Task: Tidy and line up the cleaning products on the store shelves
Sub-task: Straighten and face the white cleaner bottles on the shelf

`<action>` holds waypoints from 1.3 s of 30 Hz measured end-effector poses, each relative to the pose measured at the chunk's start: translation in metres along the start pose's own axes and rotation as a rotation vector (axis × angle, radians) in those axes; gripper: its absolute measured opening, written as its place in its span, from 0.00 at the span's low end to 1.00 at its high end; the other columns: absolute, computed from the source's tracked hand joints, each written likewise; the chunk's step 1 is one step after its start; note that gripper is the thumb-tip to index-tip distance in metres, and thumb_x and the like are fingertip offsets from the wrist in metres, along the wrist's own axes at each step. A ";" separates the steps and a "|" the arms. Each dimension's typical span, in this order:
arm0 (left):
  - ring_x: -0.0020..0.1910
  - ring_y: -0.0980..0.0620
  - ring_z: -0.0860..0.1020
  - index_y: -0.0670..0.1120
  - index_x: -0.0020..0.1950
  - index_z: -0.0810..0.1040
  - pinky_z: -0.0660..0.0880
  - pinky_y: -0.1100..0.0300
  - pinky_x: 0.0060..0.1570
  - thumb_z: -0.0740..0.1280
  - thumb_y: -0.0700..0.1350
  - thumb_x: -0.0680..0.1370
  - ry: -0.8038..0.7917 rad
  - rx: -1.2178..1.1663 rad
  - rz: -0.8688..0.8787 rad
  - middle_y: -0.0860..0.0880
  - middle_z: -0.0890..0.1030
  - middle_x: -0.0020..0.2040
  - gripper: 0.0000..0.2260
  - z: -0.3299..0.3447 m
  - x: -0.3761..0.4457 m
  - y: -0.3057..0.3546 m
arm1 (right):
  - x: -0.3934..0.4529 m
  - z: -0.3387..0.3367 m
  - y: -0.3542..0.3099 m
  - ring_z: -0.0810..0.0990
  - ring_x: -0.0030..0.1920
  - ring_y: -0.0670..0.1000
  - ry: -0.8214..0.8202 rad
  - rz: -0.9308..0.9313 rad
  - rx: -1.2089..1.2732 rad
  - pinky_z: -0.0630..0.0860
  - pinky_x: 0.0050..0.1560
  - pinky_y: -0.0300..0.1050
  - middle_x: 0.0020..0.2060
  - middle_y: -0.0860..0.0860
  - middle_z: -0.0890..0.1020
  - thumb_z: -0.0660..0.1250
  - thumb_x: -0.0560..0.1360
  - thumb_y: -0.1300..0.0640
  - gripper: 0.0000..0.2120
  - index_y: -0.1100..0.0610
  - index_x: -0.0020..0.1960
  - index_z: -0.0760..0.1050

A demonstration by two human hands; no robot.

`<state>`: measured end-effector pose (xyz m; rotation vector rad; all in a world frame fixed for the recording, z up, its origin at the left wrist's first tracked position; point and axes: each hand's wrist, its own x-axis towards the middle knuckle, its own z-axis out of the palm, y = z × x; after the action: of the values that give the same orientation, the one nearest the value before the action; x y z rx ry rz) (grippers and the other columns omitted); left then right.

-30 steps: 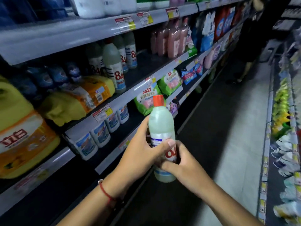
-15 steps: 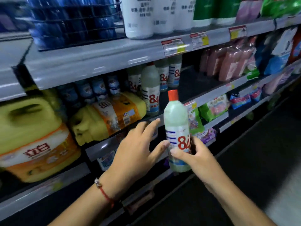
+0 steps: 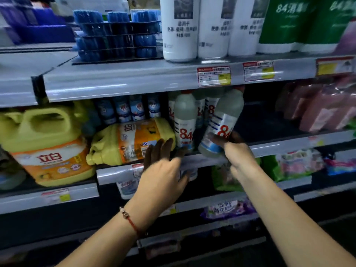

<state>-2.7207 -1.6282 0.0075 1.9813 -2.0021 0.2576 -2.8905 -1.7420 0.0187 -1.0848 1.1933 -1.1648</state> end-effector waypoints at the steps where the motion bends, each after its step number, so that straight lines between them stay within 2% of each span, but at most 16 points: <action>1: 0.73 0.34 0.67 0.51 0.75 0.70 0.64 0.40 0.73 0.54 0.61 0.74 0.011 0.012 -0.022 0.39 0.71 0.73 0.30 0.003 0.000 0.003 | 0.008 0.002 -0.002 0.84 0.51 0.52 -0.011 -0.026 0.007 0.79 0.52 0.46 0.51 0.51 0.85 0.77 0.72 0.61 0.10 0.53 0.51 0.80; 5: 0.77 0.36 0.62 0.52 0.76 0.68 0.58 0.41 0.76 0.62 0.59 0.75 0.012 0.041 -0.080 0.39 0.69 0.75 0.30 0.012 0.001 0.010 | 0.030 0.007 0.003 0.81 0.52 0.53 -0.019 -0.148 -0.104 0.77 0.47 0.42 0.52 0.52 0.82 0.77 0.71 0.63 0.19 0.61 0.61 0.78; 7: 0.78 0.37 0.61 0.51 0.76 0.69 0.54 0.43 0.77 0.65 0.58 0.75 0.009 0.048 -0.092 0.40 0.67 0.77 0.29 0.013 0.001 0.013 | 0.034 0.006 0.007 0.82 0.52 0.52 -0.043 -0.170 -0.159 0.76 0.49 0.43 0.51 0.51 0.82 0.78 0.70 0.61 0.23 0.59 0.63 0.77; 10: 0.79 0.38 0.59 0.49 0.76 0.70 0.51 0.47 0.77 0.67 0.57 0.76 0.006 0.059 -0.103 0.41 0.65 0.78 0.29 0.014 0.001 0.014 | 0.037 0.009 0.013 0.82 0.52 0.51 -0.123 -0.189 -0.225 0.78 0.53 0.46 0.52 0.49 0.83 0.79 0.69 0.58 0.23 0.53 0.62 0.77; 14: 0.80 0.39 0.56 0.50 0.78 0.67 0.52 0.45 0.79 0.65 0.58 0.77 -0.014 0.077 -0.125 0.42 0.62 0.79 0.30 0.015 0.001 0.015 | 0.039 0.013 0.018 0.83 0.55 0.53 -0.148 -0.222 -0.252 0.79 0.56 0.50 0.55 0.51 0.84 0.79 0.68 0.56 0.23 0.52 0.61 0.76; 19: 0.79 0.38 0.57 0.51 0.78 0.66 0.52 0.46 0.77 0.66 0.58 0.78 -0.038 0.075 -0.143 0.42 0.63 0.79 0.30 0.012 0.000 0.020 | 0.036 0.012 0.020 0.80 0.61 0.53 -0.139 -0.241 -0.330 0.77 0.64 0.57 0.64 0.51 0.80 0.79 0.69 0.52 0.35 0.51 0.72 0.69; 23: 0.77 0.37 0.63 0.50 0.76 0.68 0.61 0.43 0.74 0.68 0.57 0.77 -0.008 0.053 -0.159 0.42 0.67 0.76 0.29 0.008 -0.006 0.014 | 0.011 0.006 0.020 0.75 0.68 0.49 -0.164 -0.307 -0.393 0.72 0.69 0.51 0.71 0.49 0.75 0.76 0.72 0.55 0.42 0.48 0.79 0.57; 25: 0.75 0.37 0.65 0.50 0.77 0.67 0.65 0.42 0.73 0.67 0.58 0.77 -0.007 0.046 -0.165 0.42 0.69 0.75 0.30 0.006 -0.014 0.008 | -0.009 -0.004 0.025 0.69 0.72 0.47 -0.140 -0.364 -0.527 0.69 0.70 0.45 0.75 0.49 0.69 0.75 0.74 0.53 0.43 0.48 0.81 0.54; 27: 0.75 0.39 0.65 0.51 0.78 0.65 0.66 0.42 0.72 0.64 0.62 0.77 -0.033 0.043 -0.180 0.44 0.69 0.75 0.31 0.003 -0.025 -0.002 | -0.029 -0.015 0.030 0.61 0.77 0.49 -0.133 -0.346 -0.706 0.64 0.75 0.46 0.79 0.48 0.61 0.73 0.76 0.51 0.43 0.47 0.82 0.50; 31: 0.73 0.41 0.68 0.50 0.75 0.67 0.71 0.42 0.68 0.57 0.67 0.76 -0.053 0.077 -0.194 0.44 0.72 0.73 0.32 -0.001 -0.051 -0.026 | -0.067 -0.015 0.037 0.53 0.80 0.47 -0.340 -0.400 -0.999 0.52 0.78 0.42 0.80 0.47 0.58 0.67 0.78 0.46 0.37 0.47 0.81 0.52; 34: 0.70 0.40 0.72 0.49 0.75 0.69 0.73 0.44 0.65 0.56 0.68 0.76 -0.081 0.099 -0.212 0.42 0.75 0.71 0.34 -0.003 -0.072 -0.045 | -0.093 0.013 0.038 0.55 0.79 0.48 -0.506 -0.438 -1.187 0.53 0.76 0.42 0.79 0.45 0.57 0.63 0.80 0.42 0.34 0.46 0.81 0.52; 39: 0.64 0.42 0.76 0.50 0.75 0.68 0.76 0.47 0.58 0.56 0.67 0.76 -0.094 0.114 -0.273 0.44 0.75 0.69 0.33 -0.017 -0.116 -0.094 | -0.133 0.083 0.038 0.62 0.75 0.49 -0.642 -0.516 -1.278 0.57 0.74 0.44 0.76 0.46 0.64 0.60 0.80 0.40 0.32 0.48 0.80 0.55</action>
<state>-2.6266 -1.5162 -0.0246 2.3483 -1.7762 0.2218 -2.8065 -1.6054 0.0004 -2.5907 1.0947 -0.1680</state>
